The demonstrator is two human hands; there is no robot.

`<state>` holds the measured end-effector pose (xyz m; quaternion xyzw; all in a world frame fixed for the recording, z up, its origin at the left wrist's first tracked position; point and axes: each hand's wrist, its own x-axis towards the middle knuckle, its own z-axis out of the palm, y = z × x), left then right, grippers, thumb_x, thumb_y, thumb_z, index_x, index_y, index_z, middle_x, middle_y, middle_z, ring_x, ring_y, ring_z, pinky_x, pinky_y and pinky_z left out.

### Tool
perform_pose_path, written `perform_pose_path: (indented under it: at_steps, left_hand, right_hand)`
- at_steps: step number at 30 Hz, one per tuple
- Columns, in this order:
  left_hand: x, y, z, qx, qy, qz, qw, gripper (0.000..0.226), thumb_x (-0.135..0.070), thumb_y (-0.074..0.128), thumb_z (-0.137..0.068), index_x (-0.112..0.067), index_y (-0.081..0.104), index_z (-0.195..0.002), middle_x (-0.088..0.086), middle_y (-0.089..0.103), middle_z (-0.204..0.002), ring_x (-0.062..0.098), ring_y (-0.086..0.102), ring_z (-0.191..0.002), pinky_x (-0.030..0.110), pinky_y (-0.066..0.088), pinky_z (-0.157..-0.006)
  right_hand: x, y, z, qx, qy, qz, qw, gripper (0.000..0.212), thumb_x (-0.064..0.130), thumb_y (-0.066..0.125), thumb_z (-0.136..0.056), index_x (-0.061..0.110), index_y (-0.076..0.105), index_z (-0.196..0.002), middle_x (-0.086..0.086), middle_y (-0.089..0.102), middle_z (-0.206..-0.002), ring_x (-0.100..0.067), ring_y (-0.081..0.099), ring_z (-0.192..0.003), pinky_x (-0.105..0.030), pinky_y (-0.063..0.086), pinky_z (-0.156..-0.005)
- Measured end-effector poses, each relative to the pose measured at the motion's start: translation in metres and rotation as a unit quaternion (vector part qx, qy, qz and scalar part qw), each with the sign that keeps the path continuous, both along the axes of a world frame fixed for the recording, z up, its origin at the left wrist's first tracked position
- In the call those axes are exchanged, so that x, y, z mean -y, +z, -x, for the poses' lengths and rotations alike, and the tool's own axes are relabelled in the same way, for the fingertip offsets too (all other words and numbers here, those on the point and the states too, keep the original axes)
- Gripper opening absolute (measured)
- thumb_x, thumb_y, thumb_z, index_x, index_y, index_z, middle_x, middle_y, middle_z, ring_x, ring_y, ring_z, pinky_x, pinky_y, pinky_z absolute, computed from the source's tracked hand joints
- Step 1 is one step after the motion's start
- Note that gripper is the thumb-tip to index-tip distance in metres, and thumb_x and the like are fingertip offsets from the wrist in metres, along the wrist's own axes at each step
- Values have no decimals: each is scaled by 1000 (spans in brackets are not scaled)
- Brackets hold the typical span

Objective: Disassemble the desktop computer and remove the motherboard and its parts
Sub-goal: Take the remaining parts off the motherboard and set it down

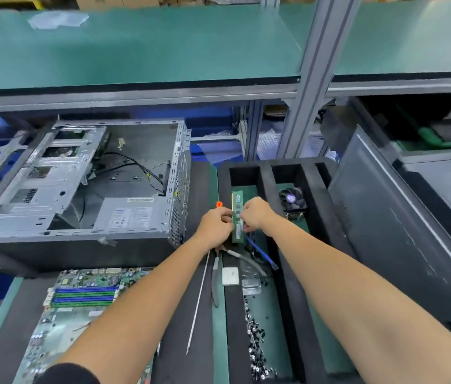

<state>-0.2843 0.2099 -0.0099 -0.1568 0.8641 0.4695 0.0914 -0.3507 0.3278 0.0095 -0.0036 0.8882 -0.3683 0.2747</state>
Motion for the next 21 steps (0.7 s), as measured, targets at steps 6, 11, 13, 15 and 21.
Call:
perform_pose_path:
  at_steps: [6, 11, 13, 15, 21]
  left_hand:
    - [-3, -7, 15, -9, -77, 139, 987, 28, -3, 50, -84, -6, 68, -105, 15, 64, -99, 34, 58, -93, 39, 51, -79]
    - [-4, -9, 22, 7, -76, 172, 982, 20, -2, 50, -82, 2, 67, -93, 17, 61, -91, 36, 58, -88, 37, 48, -70]
    - [-4, -8, 25, 19, -79, 175, 981, 14, -2, 51, -82, 1, 65, -85, 17, 58, -86, 36, 56, -83, 36, 46, -66]
    - [-4, -7, 26, 30, -82, 176, 980, 10, -3, 52, -83, -4, 60, -77, 14, 55, -81, 32, 53, -75, 35, 46, -65]
    - [-7, 0, 21, 17, -79, 158, 984, 12, -1, 48, -82, -7, 56, -75, 14, 55, -78, 32, 53, -73, 38, 50, -65]
  right_hand:
    - [16, -18, 16, 10, 64, -33, 997, 11, 2, 51, -92, 0, 57, -82, -19, 64, -83, -35, 69, -88, -45, 57, -80]
    - [21, -22, 20, -24, 84, -77, 993, 12, 9, 64, -88, 3, 58, -80, -18, 67, -87, -30, 69, -82, -36, 58, -70]
    - [22, -19, 20, -45, 107, -111, 987, 11, 11, 65, -86, 3, 57, -85, -18, 66, -95, -30, 66, -86, -31, 50, -63]
    - [22, -19, 19, -57, 124, -118, 984, 10, 10, 63, -85, 3, 57, -88, -19, 65, -99, -29, 60, -82, -29, 42, -61]
    - [16, -10, 14, -58, 120, -85, 987, 17, 6, 57, -86, -2, 67, -97, -19, 67, -99, -33, 63, -93, -40, 56, -79]
